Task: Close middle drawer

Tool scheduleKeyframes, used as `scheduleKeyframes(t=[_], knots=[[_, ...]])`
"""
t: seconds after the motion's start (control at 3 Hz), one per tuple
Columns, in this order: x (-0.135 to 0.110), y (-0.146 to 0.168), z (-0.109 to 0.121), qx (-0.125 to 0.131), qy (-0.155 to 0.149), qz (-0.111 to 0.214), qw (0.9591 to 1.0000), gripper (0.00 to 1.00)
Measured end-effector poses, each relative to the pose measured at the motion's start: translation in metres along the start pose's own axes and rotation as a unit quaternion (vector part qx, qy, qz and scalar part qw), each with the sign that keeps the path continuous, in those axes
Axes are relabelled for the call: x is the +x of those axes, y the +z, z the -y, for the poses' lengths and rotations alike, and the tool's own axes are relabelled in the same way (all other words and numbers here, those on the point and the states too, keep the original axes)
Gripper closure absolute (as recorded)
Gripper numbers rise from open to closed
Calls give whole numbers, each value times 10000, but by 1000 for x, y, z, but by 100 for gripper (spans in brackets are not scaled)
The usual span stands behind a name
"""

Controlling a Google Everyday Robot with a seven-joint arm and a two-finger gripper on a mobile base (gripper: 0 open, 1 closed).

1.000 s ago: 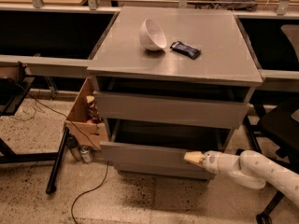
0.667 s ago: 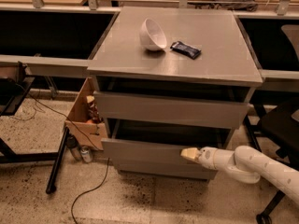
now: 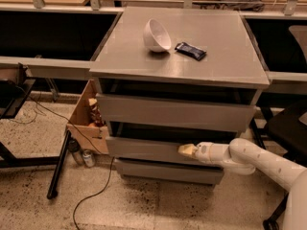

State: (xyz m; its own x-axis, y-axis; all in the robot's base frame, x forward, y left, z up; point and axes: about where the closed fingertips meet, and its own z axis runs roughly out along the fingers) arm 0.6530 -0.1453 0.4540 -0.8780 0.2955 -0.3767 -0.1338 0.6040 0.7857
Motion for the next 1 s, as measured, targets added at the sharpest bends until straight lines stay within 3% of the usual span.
scheduleKeyframes(t=[1.0], knots=[[-11, 17, -3, 194, 82, -71, 9998, 100]])
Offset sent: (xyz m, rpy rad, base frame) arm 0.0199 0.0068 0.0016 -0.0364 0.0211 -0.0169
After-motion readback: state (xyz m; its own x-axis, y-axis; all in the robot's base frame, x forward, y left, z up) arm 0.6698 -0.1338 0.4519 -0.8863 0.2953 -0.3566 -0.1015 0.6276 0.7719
